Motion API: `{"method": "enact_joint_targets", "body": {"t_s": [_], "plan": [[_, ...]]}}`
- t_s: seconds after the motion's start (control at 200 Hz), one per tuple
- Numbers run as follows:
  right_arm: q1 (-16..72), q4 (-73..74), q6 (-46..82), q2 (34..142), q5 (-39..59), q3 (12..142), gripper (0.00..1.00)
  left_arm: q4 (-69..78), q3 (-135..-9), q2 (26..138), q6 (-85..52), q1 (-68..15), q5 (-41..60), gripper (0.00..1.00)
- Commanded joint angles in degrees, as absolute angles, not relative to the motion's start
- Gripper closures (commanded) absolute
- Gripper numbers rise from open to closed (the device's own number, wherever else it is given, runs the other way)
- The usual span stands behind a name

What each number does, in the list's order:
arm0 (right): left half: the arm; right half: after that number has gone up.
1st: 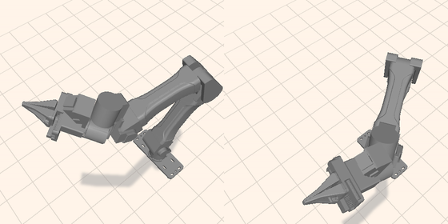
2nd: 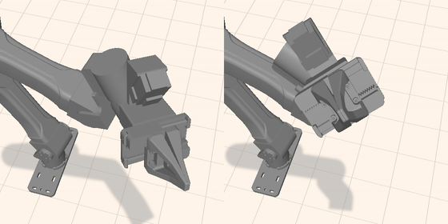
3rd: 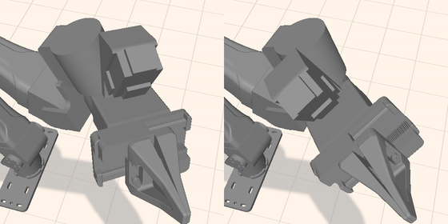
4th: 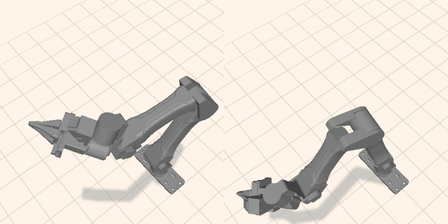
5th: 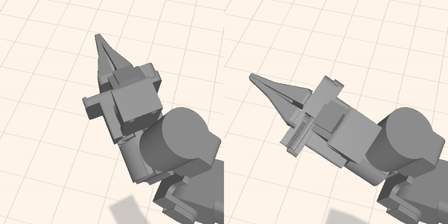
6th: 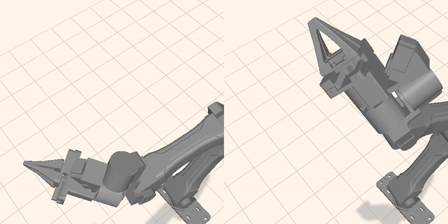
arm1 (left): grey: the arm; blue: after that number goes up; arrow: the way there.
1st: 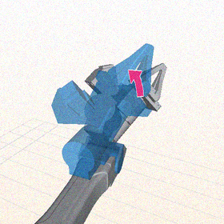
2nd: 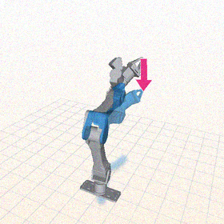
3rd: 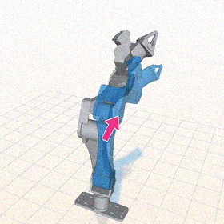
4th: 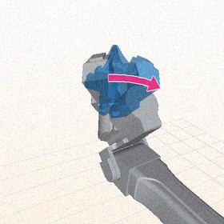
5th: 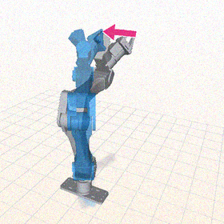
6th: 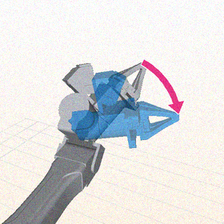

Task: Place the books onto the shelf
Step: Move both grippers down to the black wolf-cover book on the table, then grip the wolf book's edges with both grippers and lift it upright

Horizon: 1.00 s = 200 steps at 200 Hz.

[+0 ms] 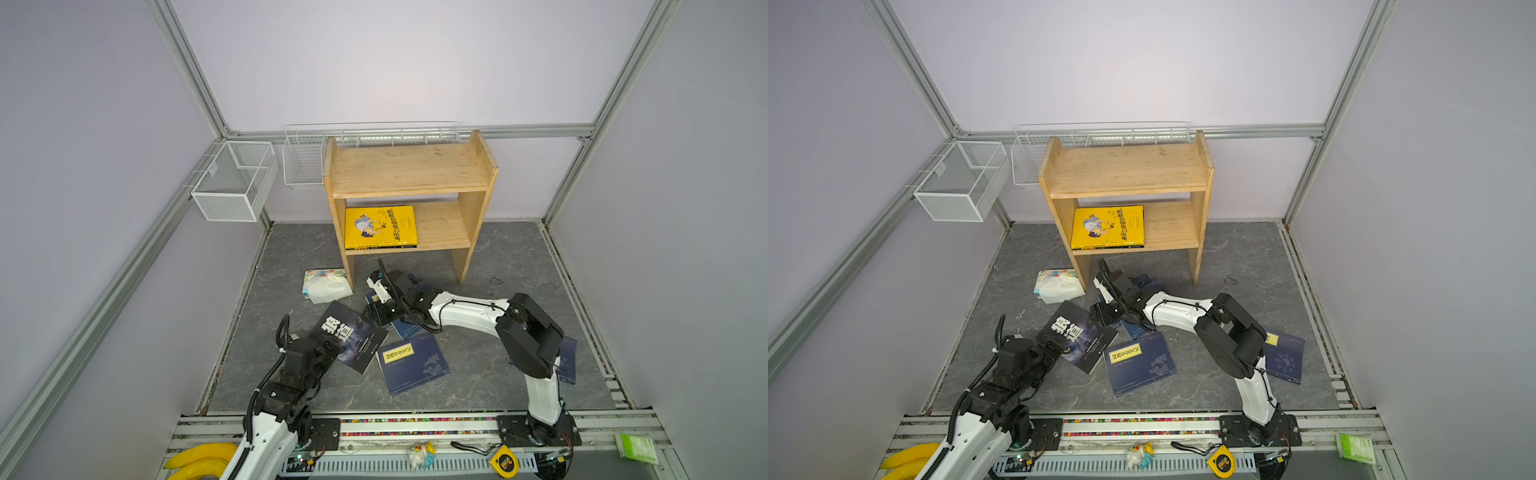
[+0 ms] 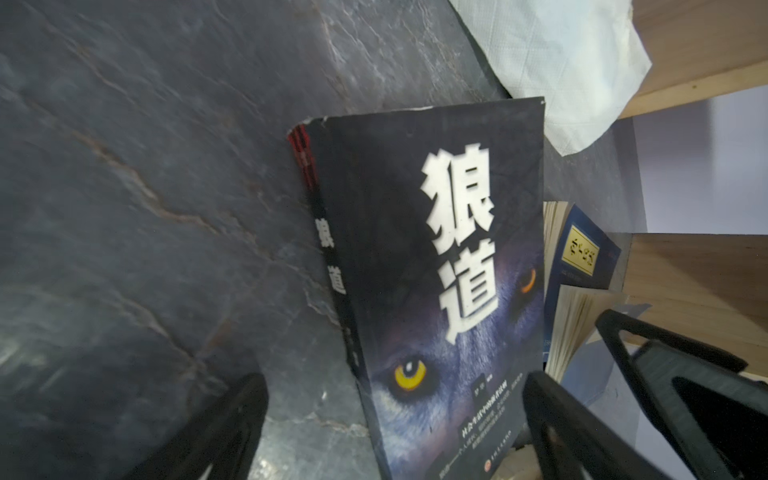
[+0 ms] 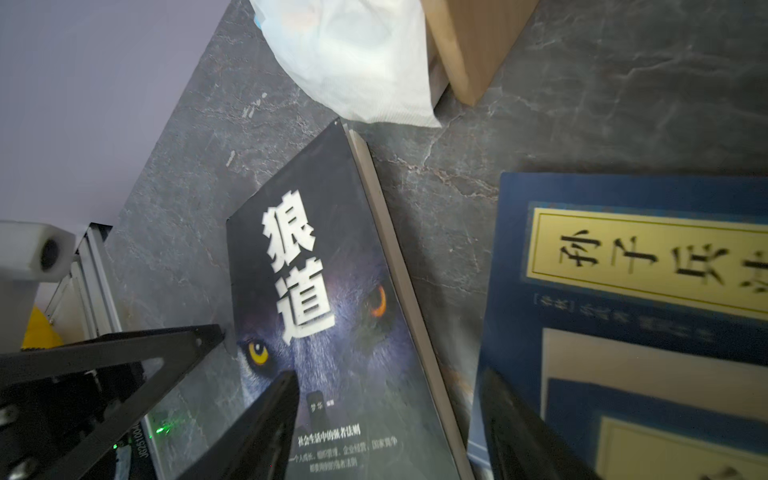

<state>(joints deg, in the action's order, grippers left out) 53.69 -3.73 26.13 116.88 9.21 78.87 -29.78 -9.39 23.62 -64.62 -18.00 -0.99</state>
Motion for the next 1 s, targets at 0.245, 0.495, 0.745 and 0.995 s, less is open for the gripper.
{"method": "enact_joint_targets", "body": {"t_s": [0.245, 0.495, 0.745, 0.995], "plan": [[55.12, -5.83, 29.63, 129.68, 7.87, 87.15, 0.66, -26.65, -6.97, 32.77, -66.89, -17.75, -3.28, 0.03], [55.37, -4.43, 32.00, 133.50, 14.16, 86.06, 0.74, -1.45, -1.38, 35.52, -70.43, -17.71, 2.78, 0.04], [55.79, -2.18, 34.01, 136.29, 17.88, 85.61, 0.76, 9.65, -2.35, 24.24, -70.66, -17.75, 3.67, 0.06], [55.47, -1.81, 33.50, 135.35, 18.19, 85.61, 0.76, 1.66, -3.17, 17.50, -74.09, -17.75, 5.44, 0.30]]}}
